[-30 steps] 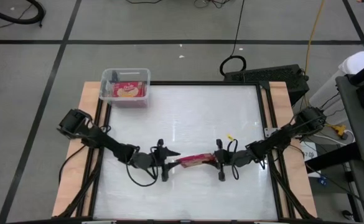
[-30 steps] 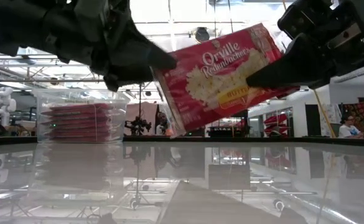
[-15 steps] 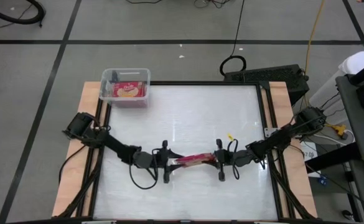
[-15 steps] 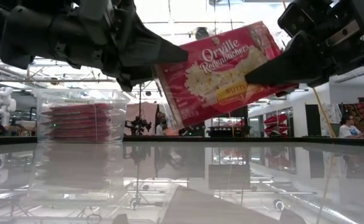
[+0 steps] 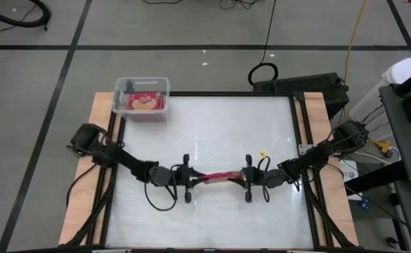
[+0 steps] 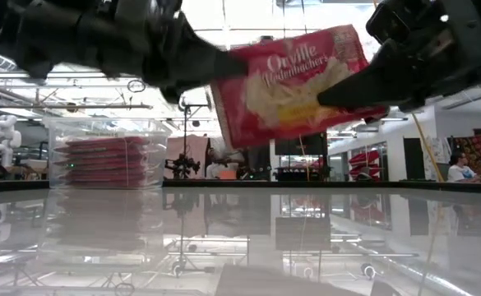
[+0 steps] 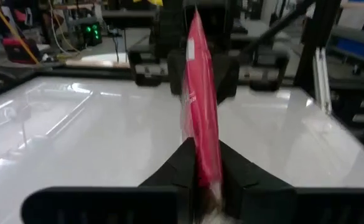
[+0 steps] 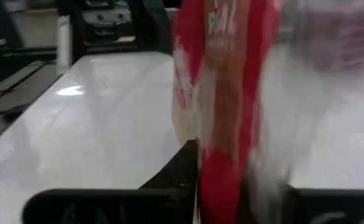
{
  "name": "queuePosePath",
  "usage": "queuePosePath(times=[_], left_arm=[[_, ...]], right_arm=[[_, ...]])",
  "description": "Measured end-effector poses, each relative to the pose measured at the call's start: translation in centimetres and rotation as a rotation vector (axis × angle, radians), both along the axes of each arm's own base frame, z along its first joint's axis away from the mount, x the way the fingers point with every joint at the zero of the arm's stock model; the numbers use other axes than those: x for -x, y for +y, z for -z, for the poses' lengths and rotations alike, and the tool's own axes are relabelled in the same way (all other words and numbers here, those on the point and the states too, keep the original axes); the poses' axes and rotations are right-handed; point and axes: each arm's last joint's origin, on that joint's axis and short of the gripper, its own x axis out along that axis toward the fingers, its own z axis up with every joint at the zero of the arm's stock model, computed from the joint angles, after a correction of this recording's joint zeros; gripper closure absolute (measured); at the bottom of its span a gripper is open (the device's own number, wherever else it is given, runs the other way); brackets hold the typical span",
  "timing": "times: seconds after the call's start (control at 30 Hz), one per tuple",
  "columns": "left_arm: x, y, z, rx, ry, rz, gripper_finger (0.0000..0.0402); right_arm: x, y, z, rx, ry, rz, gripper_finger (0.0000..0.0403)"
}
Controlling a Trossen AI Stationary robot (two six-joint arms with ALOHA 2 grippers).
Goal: Sort popcorn bags into baskets
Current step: Put the red popcorn bag into the transparent container
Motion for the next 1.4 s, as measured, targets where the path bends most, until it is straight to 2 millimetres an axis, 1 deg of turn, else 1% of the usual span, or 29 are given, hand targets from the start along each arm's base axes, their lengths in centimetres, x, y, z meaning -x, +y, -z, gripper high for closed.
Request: queuePosePath(times=[0.1,0.17,0.23,0.37,0.53,0.6,0.77,0.87,0.93,1.03,1.13,1.23,1.4], left_arm=[[0.4,0.7,-1.8,0.006,0.018,0.022,0.0363],[1.0,1.2,-3.0,-0.007,0.053,0.042,0.0375],[1.7,1.9,-4.2,-0.016,0.096,0.063,0.0384],[3.6,3.3,-7.0,-0.036,0.13,0.108,0.0381],[7.0,5.3,-10.1,-0.131,0.171,0.121,0.0376],[8.7,6.4,-11.3,-0.163,0.178,0.099,0.0379],[13.2,9.1,-14.2,-0.181,0.113,0.01,0.0383],[15.9,10.5,-15.1,-0.238,0.105,-0.052,0.0383],[17.6,11.2,-15.4,-0.324,0.106,-0.089,0.0383],[19.3,12.3,-15.7,-0.45,0.117,-0.161,0.0381],[20.3,13.2,-16.2,-0.537,0.114,-0.272,0.0376],[20.6,14.1,-16.3,-0.621,0.143,-0.343,0.0378],[21.3,15.4,-16.7,-0.677,0.213,-0.445,0.0383]], right_arm=[[-0.1,-0.1,-0.3,0.045,-0.035,0.029,0.0341],[-0.2,-0.2,-0.6,0.067,-0.062,0.026,0.0318],[-0.3,-0.3,-0.7,0.087,-0.07,0.03,0.0294],[-0.5,-1.2,-0.5,0.113,-0.049,0.088,0.0254],[-0.7,-2.0,-0.2,0.134,-0.017,0.135,0.0227],[-0.7,-2.1,-0.2,0.137,-0.014,0.137,0.0225],[-0.7,-2.0,-0.2,0.138,-0.012,0.135,0.023],[-0.7,-2.0,-0.2,0.137,-0.011,0.133,0.023],[-0.6,-2.0,-0.1,0.139,-0.006,0.131,0.023],[-0.6,-2.0,-0.1,0.137,-0.006,0.132,0.0231],[-0.6,-2.0,-0.1,0.138,-0.002,0.129,0.0231],[-0.6,-1.9,0.0,0.133,0.005,0.092,0.0231],[-0.6,-1.9,0.2,0.152,0.033,0.067,0.0232]])
